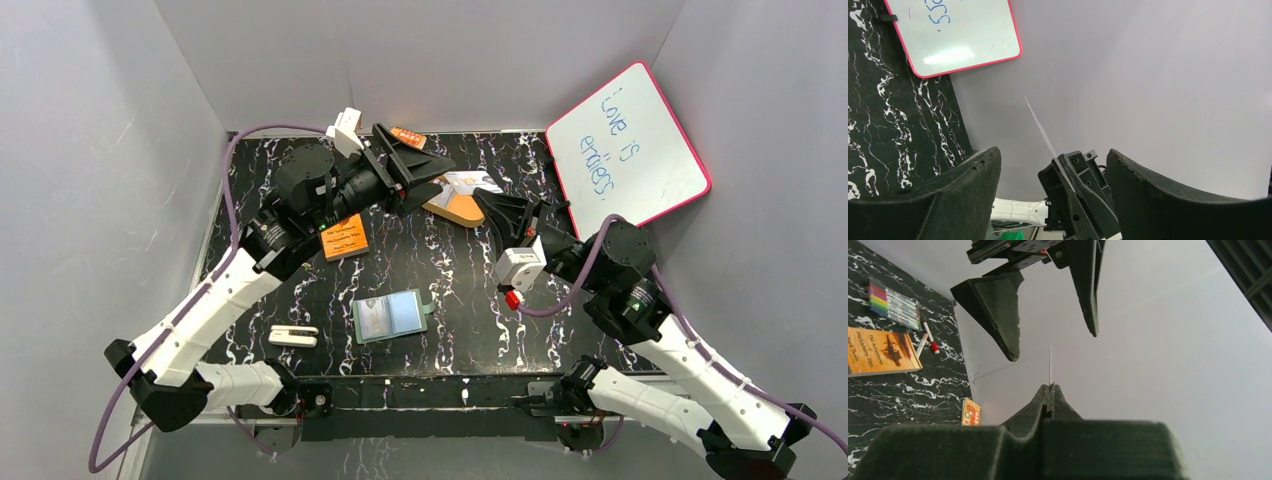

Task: Put the credit cards into the card holder
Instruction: Pick up the credit card from the storage box.

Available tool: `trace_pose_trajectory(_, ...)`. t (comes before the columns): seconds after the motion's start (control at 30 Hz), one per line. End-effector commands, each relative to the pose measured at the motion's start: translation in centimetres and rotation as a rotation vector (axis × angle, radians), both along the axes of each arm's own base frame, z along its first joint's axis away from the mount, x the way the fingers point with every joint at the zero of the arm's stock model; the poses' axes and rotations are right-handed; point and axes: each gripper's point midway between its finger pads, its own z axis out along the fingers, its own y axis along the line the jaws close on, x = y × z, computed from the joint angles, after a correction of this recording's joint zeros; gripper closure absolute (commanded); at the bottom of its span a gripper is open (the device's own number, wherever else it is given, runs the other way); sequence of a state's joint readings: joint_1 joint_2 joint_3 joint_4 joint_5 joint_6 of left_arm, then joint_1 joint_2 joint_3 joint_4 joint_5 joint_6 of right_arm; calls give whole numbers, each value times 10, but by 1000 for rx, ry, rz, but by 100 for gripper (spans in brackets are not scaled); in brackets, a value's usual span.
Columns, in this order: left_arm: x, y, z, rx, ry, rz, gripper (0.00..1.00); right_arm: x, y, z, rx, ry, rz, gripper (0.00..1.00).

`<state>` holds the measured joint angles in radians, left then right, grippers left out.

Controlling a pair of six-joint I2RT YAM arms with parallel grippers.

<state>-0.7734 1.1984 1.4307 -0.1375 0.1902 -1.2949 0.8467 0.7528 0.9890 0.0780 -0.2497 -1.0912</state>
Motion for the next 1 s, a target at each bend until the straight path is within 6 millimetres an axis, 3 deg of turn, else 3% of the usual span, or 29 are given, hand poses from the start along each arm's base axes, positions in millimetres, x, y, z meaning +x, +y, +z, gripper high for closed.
trace_pose_trajectory(0.0,-3,-8,14,-60,-11,-54,29,-5,-1,13,24,-57,13,100)
trace_pose_trajectory(0.2,1,-17,10,-74,18,-77,56,-4,0,11,2,-69,2,100)
trace_pose_trajectory(0.47,6,-15,-3,-46,70,-42,75,0,1,6,-46,-109,-19,100)
trace_pose_trajectory(0.67,7,-14,-3,-42,72,-35,99,-2,3,4,-65,-121,-8,100)
trace_pose_trajectory(0.77,6,-14,-5,-46,73,-38,100,-4,6,3,-70,-109,12,98)
trace_pose_trajectory(0.87,7,-11,-7,-52,69,-25,100,-10,7,7,-46,-53,53,46)
trace_pose_trajectory(0.9,8,-9,-8,-52,69,-19,100,-14,8,10,-25,-16,81,8)
trace_pose_trajectory(0.97,14,0,-9,-55,64,4,100,-24,9,15,-7,91,136,2)
